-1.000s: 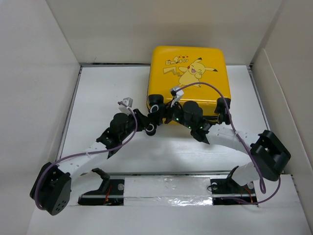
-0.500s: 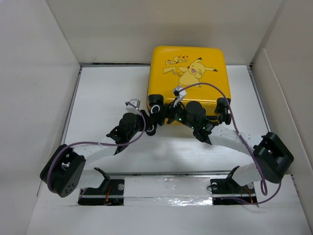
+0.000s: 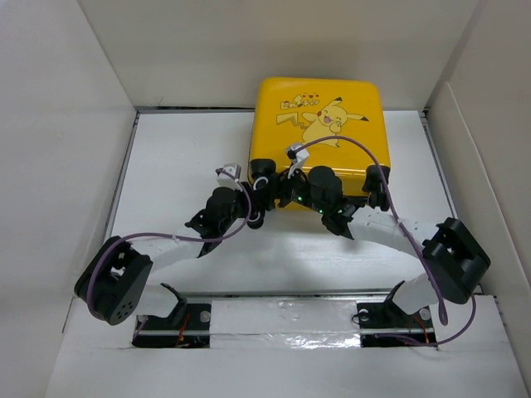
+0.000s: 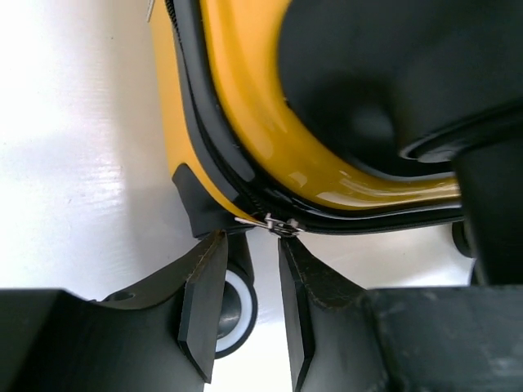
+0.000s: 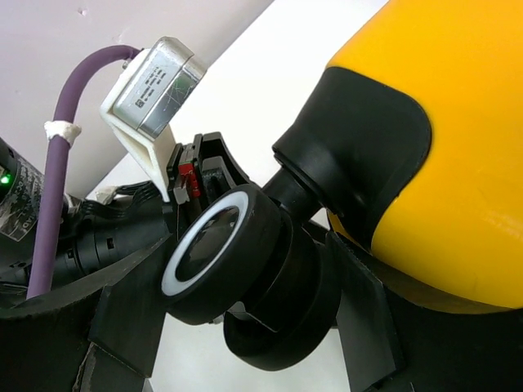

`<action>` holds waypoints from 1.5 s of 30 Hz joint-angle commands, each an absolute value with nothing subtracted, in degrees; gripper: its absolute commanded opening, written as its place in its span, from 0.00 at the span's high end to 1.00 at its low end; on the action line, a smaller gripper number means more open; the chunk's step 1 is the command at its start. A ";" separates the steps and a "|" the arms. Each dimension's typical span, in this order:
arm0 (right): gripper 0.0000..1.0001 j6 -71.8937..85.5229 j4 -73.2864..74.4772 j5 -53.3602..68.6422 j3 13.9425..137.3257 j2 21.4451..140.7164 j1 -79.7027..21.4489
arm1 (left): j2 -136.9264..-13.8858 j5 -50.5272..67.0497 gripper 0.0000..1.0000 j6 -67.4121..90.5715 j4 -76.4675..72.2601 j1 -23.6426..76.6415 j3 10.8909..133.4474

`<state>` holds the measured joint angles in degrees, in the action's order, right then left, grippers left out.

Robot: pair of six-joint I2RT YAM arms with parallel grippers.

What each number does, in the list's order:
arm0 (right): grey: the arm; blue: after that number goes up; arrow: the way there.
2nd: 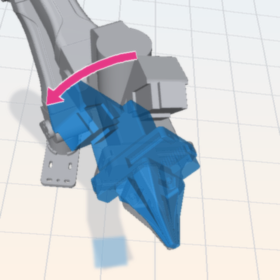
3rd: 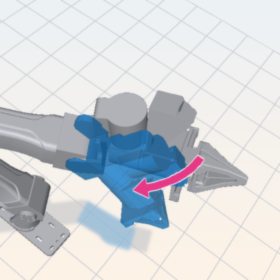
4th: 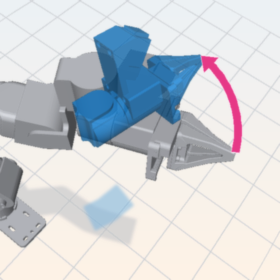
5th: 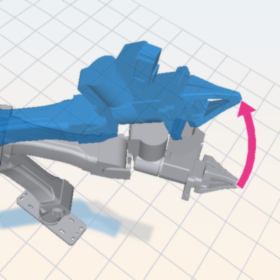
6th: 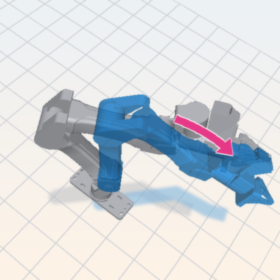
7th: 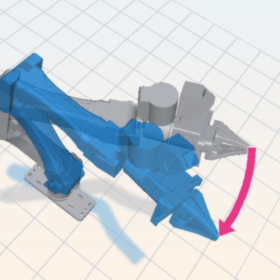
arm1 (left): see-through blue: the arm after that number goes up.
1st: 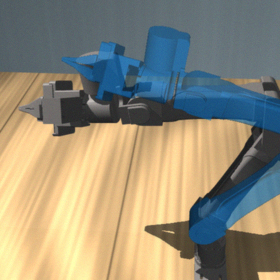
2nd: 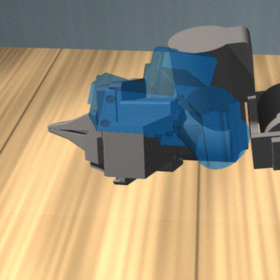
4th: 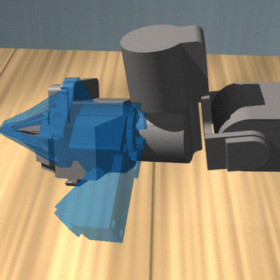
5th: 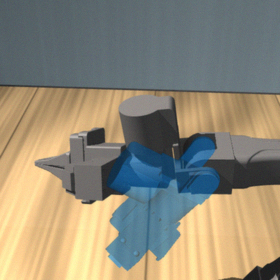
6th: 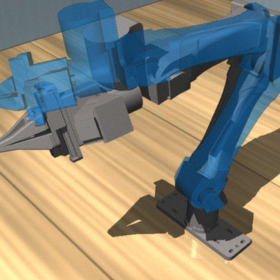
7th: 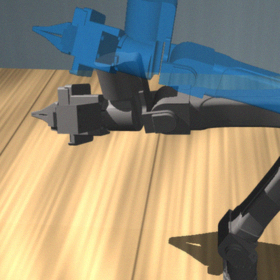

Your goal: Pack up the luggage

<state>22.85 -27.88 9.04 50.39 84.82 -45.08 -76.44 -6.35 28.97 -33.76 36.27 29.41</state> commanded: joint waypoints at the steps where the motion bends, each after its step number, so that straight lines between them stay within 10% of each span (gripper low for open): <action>1: 0.48 21.53 -27.07 7.47 54.14 86.75 -44.47 | -76.46 -6.95 0.71 27.95 -37.53 36.21 32.69; 10: 0.32 22.06 -23.82 5.89 55.99 88.77 -44.47 | -77.61 -5.71 0.52 27.42 -37.97 36.21 33.48; 11: 0.57 22.06 -23.64 5.98 56.07 88.86 -44.47 | -77.87 -5.80 0.53 27.42 -37.71 36.21 33.66; 15: 1.00 22.32 -24.25 5.63 55.29 88.42 -44.47 | -78.66 -6.33 0.55 27.51 -38.41 36.21 34.28; 37: 1.00 23.03 -24.17 3.78 39.90 69.26 -42.80 | -80.60 -10.72 1.00 25.32 -47.55 36.21 33.14; 40: 0.61 22.94 -24.08 4.04 41.22 70.92 -42.80 | -79.81 -9.33 1.00 24.61 -47.99 36.21 32.96; 41: 0.33 22.68 -24.43 5.78 41.66 72.67 -42.80 | -79.63 -8.97 1.00 24.61 -47.81 36.21 33.05; 45: 0.09 21.45 -25.40 9.49 44.73 76.72 -43.59 | -78.84 -8.26 1.00 24.43 -47.29 36.21 33.31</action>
